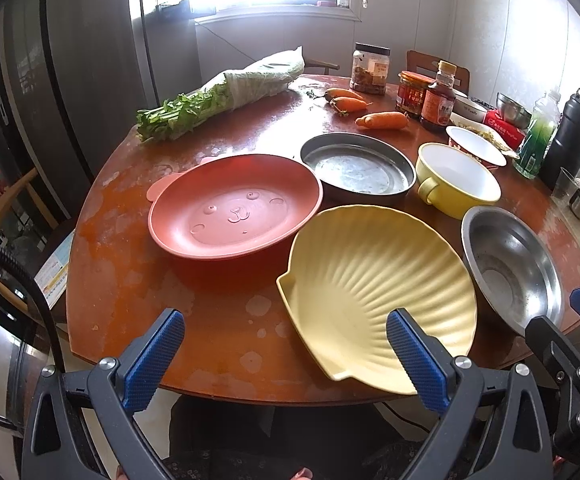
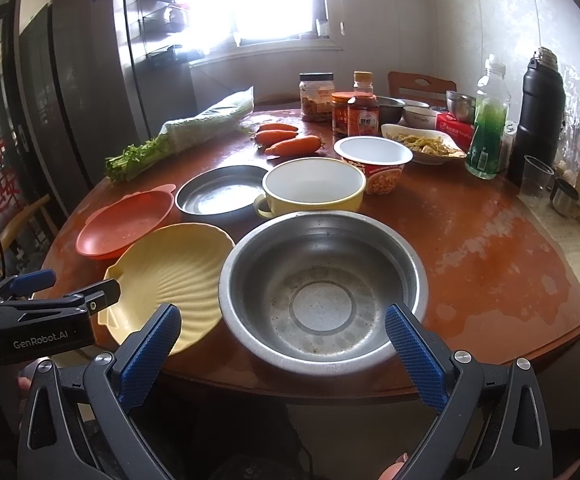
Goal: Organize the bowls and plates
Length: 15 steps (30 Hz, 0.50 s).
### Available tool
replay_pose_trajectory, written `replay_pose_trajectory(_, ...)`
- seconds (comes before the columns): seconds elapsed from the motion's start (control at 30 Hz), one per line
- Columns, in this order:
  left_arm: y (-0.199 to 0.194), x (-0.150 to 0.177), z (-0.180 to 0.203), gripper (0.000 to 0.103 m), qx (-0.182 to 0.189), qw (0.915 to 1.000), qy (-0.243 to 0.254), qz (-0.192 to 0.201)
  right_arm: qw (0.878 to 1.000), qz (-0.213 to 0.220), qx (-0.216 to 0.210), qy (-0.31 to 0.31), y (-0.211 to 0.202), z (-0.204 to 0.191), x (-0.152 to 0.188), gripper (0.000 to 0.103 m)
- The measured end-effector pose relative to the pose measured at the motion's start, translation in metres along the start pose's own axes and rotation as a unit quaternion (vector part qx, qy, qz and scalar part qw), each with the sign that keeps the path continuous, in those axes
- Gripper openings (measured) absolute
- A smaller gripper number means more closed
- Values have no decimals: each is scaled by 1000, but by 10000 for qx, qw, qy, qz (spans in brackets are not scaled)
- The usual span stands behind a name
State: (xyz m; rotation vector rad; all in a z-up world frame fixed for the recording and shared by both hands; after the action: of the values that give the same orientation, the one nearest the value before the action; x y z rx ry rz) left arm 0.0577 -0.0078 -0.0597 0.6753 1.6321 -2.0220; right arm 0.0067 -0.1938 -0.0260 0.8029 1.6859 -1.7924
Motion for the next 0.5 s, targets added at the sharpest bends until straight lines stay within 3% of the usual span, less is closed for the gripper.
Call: replay_pose_trajectory(0.5,-3,-4,0,102,-22,10000,-27,89,10000,-34,27,22,2,0,-1,102)
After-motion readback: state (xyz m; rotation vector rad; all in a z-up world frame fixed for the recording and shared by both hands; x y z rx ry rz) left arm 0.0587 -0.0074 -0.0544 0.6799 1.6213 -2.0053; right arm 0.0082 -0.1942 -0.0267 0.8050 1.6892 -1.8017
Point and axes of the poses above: each gripper's, at about its wrist camera, not at the fingertips, and y roughly the way its jaws point, z to its right, x to its underside, the point moved 8 cm from there along y, roughly the way its jaws point, and after that the axes turned 13 degrees about x, right-handed, at the moved point
